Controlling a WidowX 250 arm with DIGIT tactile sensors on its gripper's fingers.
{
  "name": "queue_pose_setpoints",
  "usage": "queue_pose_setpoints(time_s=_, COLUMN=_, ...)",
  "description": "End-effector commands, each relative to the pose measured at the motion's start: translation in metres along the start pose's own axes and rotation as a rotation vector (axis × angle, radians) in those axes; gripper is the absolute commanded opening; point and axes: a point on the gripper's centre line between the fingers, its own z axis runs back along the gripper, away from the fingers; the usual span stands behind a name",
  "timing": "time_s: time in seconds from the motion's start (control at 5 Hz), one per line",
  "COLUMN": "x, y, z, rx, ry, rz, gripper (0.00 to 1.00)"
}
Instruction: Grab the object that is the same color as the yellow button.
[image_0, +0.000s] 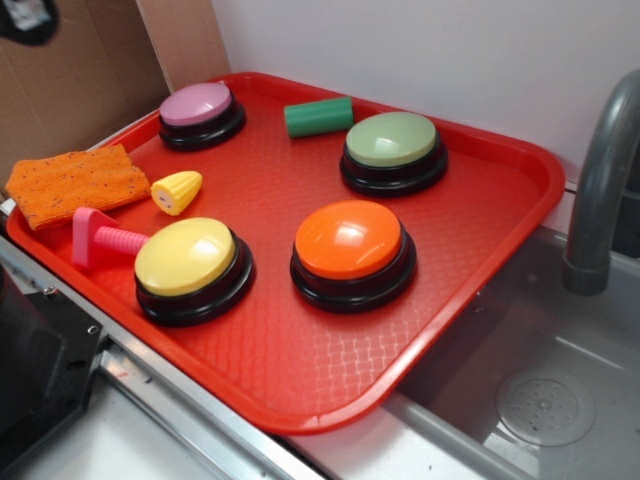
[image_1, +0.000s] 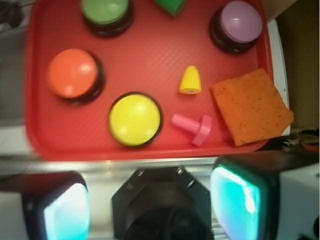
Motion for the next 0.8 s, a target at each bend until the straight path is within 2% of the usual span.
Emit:
queue_pose_setpoints(time_s=0.0, x=0.04, y=0.034, z=-0.059, rx=0.024, ry=0.008, rz=0.096, gripper=1.0)
queue_pose_setpoints(time_s=0.2, x=0.054, y=0.049, z=-0.096, rx=-0.012, ry=-0.03, rz=0.207, gripper=1.0)
queue_pose_setpoints(time_s=0.4, x=0.063, y=0.062, z=-0.133, rx=-0.035, ry=-0.002, rz=0.34, gripper=1.0)
queue_pose_setpoints(time_s=0.6, x=0.068, y=0.065, z=-0.158, rx=-0.061, ry=0.021, rz=0.388, gripper=1.0)
